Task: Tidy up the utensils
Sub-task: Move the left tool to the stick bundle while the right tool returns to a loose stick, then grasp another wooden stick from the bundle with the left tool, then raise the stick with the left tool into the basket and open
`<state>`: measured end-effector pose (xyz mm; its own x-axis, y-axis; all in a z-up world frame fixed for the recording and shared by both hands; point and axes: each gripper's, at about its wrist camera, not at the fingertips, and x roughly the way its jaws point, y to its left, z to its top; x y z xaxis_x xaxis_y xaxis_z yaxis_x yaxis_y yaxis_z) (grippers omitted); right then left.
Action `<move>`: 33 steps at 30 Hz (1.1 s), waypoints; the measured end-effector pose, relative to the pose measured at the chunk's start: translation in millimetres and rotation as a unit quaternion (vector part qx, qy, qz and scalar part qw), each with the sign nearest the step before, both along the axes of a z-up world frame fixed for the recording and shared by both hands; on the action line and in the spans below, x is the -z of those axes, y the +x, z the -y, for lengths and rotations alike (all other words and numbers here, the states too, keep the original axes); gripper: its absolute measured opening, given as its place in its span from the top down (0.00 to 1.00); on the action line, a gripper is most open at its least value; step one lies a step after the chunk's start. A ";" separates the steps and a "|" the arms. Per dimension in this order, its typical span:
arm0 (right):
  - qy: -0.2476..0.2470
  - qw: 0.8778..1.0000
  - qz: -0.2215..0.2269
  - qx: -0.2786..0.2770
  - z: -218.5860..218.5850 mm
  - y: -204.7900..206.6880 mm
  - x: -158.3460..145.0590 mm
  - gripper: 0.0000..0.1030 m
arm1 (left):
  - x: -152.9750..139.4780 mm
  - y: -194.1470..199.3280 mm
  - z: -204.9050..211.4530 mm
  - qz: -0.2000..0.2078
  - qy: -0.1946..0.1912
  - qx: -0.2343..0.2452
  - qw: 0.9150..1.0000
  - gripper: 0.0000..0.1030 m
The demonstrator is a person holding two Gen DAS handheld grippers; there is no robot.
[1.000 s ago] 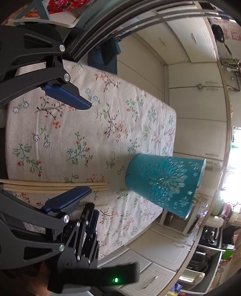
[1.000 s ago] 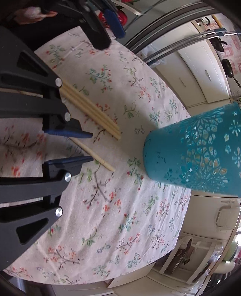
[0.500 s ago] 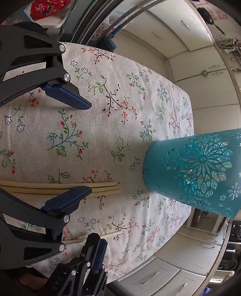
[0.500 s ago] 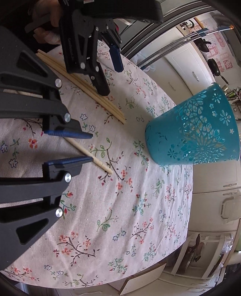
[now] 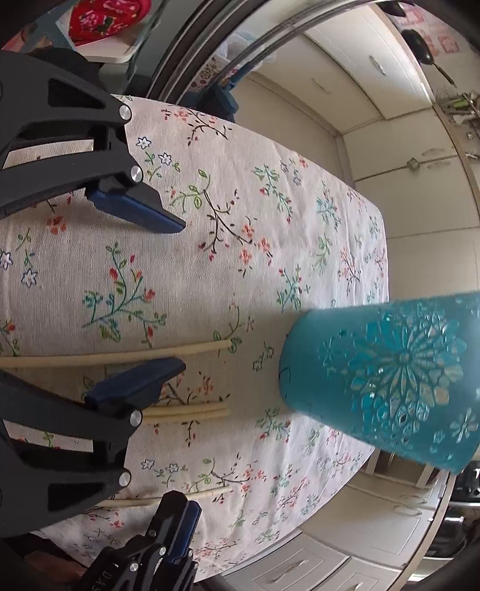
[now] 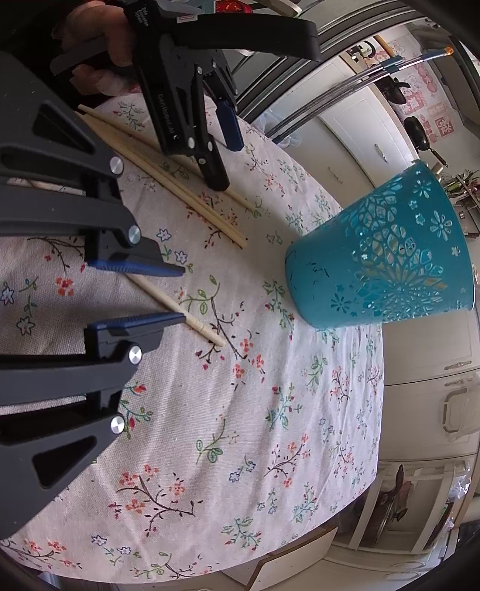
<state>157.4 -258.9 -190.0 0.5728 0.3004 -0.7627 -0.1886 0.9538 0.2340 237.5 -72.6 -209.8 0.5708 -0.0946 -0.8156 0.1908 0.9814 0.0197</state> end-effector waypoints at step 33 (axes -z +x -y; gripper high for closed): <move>-0.031 0.998 -0.037 -0.046 -5.1 24.6 -3.6 0.86 | -6.5 3.9 30.5 -0.022 -0.020 0.068 0.997 0.94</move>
<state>182.1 -253.8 -186.4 0.4866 0.2993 -0.8208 -0.2606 0.9464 0.1906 241.4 -103.1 -203.3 0.5147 -0.2019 -0.8333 0.3222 0.9462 -0.0303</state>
